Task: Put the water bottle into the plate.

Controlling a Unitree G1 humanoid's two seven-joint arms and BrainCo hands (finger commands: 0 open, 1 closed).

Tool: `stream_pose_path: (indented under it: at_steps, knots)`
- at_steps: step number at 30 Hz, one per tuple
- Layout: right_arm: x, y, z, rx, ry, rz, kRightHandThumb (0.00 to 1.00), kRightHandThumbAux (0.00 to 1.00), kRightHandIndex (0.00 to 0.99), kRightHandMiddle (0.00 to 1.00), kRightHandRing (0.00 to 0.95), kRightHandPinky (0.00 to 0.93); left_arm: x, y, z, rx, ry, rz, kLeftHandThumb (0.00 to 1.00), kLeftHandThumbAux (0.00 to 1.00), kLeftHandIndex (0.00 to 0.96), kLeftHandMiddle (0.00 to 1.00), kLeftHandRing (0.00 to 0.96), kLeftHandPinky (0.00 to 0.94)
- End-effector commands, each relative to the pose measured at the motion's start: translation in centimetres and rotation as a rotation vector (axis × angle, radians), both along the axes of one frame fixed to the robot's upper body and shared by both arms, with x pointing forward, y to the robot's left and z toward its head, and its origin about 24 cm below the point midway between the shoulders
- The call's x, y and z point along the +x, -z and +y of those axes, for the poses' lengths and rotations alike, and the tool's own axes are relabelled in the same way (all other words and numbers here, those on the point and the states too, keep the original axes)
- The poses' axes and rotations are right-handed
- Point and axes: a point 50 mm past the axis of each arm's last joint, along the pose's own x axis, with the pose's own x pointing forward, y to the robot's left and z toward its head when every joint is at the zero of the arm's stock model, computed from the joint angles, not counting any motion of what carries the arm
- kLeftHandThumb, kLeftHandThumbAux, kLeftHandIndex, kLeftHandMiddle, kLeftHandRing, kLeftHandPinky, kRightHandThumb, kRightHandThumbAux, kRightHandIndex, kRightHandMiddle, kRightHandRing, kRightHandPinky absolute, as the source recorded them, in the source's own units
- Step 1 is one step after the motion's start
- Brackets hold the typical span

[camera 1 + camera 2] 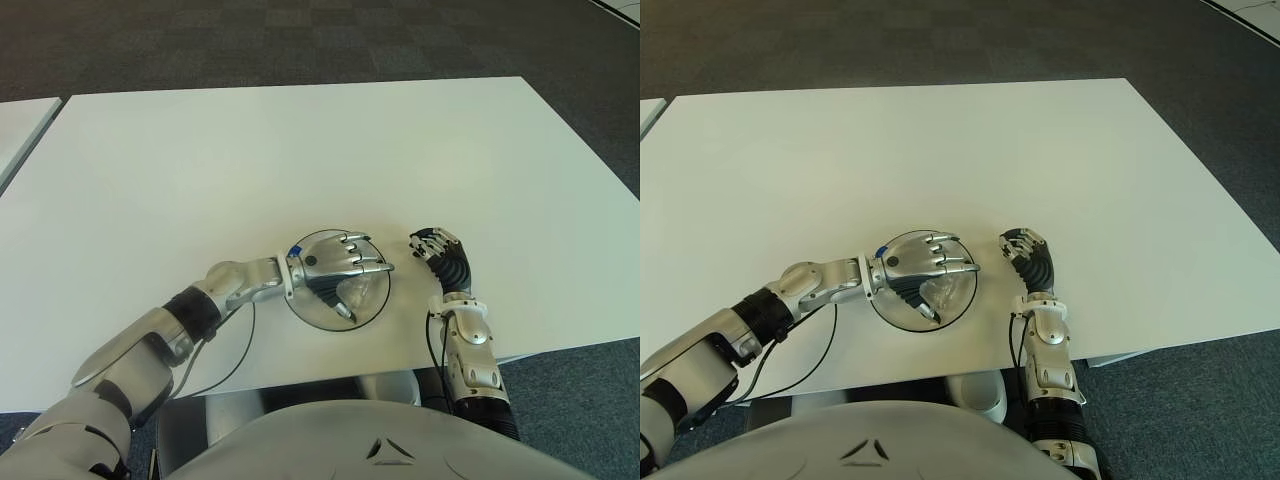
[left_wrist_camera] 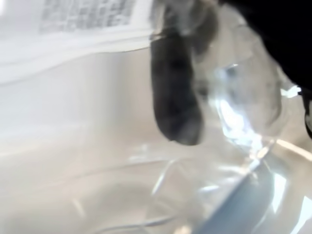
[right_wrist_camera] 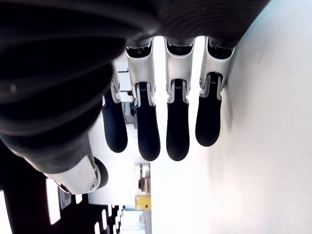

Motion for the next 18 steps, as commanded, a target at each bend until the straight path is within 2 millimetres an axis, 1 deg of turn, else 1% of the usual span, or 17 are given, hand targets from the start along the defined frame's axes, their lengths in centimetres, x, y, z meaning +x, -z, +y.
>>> stream_pose_path:
  at_steps: [1,10,18]
  knots:
    - [-0.53,1.07,0.05,0.006,0.004,0.07,0.7,0.736,0.418,0.451,0.462,0.478,-0.58,1.31,0.88,0.036,-0.024,0.019,0.097,0.321,0.0,0.0,0.0,0.0]
    - [-0.49,1.05,0.05,0.02,0.007,0.069,0.703,0.735,0.42,0.456,0.465,0.483,-0.59,0.9,1.03,-0.05,-0.044,0.004,0.128,0.338,0.0,0.0,0.0,0.0]
    - [-0.5,1.01,0.07,0.024,0.011,0.066,0.704,0.735,0.42,0.455,0.465,0.481,-0.45,0.7,1.07,-0.056,-0.039,-0.014,0.14,0.333,0.0,0.0,0.0,0.0]
